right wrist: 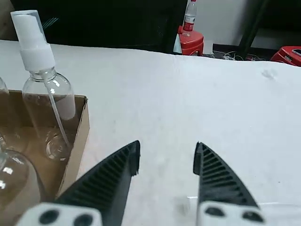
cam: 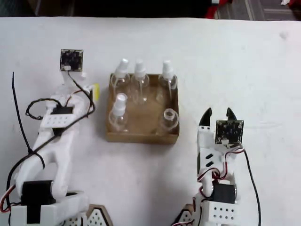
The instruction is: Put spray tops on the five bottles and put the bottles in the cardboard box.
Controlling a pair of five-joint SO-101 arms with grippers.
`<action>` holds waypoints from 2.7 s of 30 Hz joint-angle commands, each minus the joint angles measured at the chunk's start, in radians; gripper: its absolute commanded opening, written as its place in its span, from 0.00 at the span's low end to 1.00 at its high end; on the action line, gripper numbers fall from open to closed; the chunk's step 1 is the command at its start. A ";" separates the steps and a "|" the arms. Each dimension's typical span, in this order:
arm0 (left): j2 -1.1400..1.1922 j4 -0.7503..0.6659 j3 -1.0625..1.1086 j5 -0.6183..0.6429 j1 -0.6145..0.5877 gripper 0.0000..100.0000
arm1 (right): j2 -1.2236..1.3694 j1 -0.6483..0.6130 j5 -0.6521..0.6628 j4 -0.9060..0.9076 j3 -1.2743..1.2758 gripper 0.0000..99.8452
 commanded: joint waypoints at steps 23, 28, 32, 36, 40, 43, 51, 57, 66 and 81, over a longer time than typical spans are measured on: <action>-0.027 -0.017 0.021 -0.011 0.019 0.20 | 0.004 0.010 0.002 0.001 0.009 0.16; -0.027 -0.017 0.021 -0.011 0.019 0.20 | 0.004 0.054 0.002 -0.012 0.009 0.16; -0.027 -0.017 0.021 -0.011 0.019 0.20 | 0.004 0.143 -0.003 -0.050 0.009 0.16; -0.027 -0.017 0.021 -0.011 0.019 0.20 | 0.004 0.182 -0.006 -0.067 0.009 0.16; -0.027 -0.017 0.021 -0.011 0.019 0.20 | 0.004 0.182 -0.006 -0.067 0.009 0.16; -0.027 -0.017 0.021 -0.011 0.019 0.20 | 0.004 0.186 -0.006 -0.067 0.009 0.16; -0.038 -0.015 0.032 -0.002 0.019 0.20 | 0.013 0.278 -0.008 -0.136 0.011 0.16; -0.039 -0.015 0.031 -0.002 0.019 0.20 | 0.008 0.423 -0.232 -0.170 0.011 0.16; -0.039 -0.015 0.032 -0.003 0.019 0.20 | 0.013 0.440 -0.269 -0.186 0.011 0.16; -0.039 -0.015 0.034 -0.009 0.018 0.20 | 0.010 0.358 -0.161 -0.151 0.011 0.10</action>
